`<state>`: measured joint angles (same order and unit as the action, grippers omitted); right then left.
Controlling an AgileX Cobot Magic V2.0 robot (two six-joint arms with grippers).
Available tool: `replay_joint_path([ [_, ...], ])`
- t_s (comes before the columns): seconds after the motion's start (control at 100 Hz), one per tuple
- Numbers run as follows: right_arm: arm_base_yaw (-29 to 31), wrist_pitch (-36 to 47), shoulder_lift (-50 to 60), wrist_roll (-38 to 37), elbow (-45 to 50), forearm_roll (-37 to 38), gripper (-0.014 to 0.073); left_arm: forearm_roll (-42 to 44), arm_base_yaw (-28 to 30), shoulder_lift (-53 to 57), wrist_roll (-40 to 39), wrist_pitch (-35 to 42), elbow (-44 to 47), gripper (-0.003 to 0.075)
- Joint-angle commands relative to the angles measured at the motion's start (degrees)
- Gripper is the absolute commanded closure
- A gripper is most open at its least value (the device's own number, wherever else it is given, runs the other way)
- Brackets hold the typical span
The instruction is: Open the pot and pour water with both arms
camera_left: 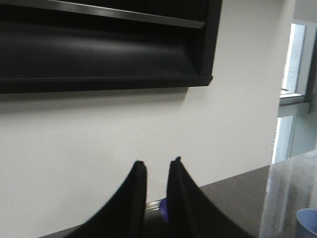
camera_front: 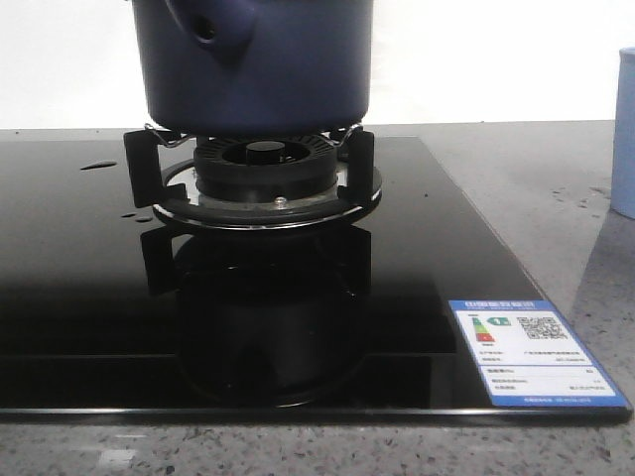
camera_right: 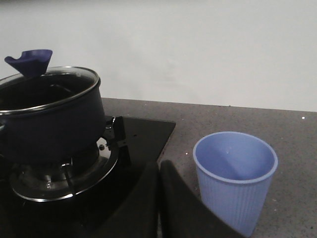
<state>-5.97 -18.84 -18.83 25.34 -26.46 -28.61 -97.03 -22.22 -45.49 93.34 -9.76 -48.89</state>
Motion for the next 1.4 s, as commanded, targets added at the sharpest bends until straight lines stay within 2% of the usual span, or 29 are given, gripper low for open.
replay_joint_path([
  [0.0,0.2,2.5,0.9,2.8,-1.5,0.2,0.0663,-1.0,0.1,7.6,-0.9,3.6,4.3,0.0739],
  [0.29,0.2,2.2,11.2,4.8,-1.5,0.2,0.0663,-1.0,0.1,27.7,-0.9,8.3,23.1,0.0739],
  [0.5,0.2,0.0,14.7,4.8,-1.5,0.2,0.0663,-1.0,0.1,35.4,-0.9,8.2,29.7,0.0739],
  [1.23,0.2,0.0,14.7,4.8,-1.5,0.2,0.0663,-2.0,0.1,36.1,-0.9,8.0,31.0,0.0739],
  [1.39,0.2,0.0,14.7,4.8,-1.5,0.2,0.0663,-1.2,0.1,36.1,-0.7,12.3,31.1,0.0739],
])
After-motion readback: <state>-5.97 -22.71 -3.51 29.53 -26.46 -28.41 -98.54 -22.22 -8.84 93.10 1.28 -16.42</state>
